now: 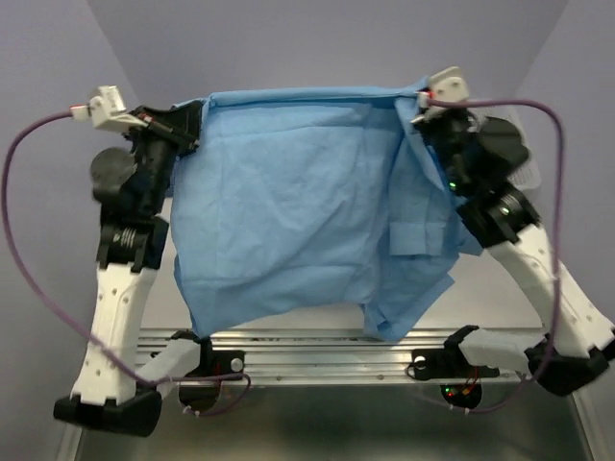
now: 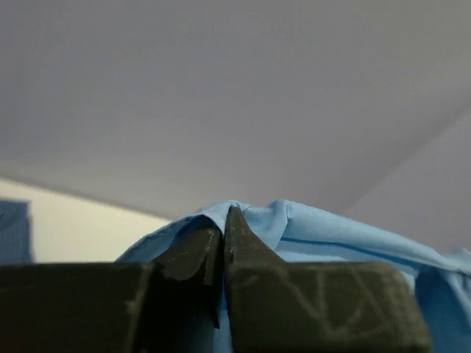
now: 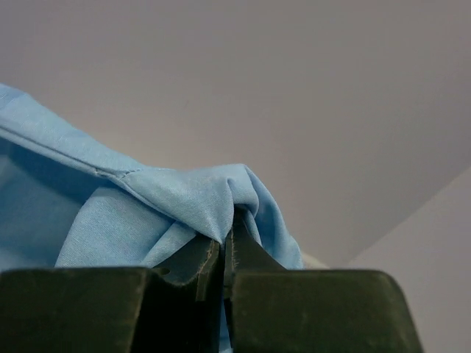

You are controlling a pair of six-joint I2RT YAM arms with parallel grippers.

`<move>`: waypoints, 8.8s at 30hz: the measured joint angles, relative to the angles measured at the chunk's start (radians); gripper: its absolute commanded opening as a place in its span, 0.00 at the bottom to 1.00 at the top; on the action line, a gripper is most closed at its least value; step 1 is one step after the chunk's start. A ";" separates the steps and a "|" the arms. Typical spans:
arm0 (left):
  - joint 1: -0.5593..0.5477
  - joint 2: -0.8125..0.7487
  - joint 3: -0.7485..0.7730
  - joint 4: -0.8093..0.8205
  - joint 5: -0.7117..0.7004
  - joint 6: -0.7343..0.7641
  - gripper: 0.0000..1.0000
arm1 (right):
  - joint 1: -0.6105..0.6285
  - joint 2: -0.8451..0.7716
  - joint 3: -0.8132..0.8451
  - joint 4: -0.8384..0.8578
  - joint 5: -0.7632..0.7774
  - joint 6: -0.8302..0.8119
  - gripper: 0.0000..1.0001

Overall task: Fold and stack the long sleeve shirts
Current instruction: Flatten the shirt out, then fold the shirt

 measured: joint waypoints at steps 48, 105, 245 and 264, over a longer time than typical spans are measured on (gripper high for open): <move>-0.241 0.866 -0.240 -0.040 -0.163 -0.011 0.99 | -0.369 0.901 0.008 -0.087 -0.418 0.578 0.08; -0.139 0.878 -0.208 -0.406 -0.502 0.030 0.99 | -0.377 1.119 0.490 0.244 -0.264 0.652 0.73; -0.089 0.969 0.086 -0.259 -0.114 0.269 0.99 | -0.399 0.622 -0.498 -0.151 -0.203 0.841 1.00; -0.068 1.211 0.256 -0.256 -0.092 0.255 0.99 | -0.404 0.996 -0.046 -0.145 -0.103 0.840 1.00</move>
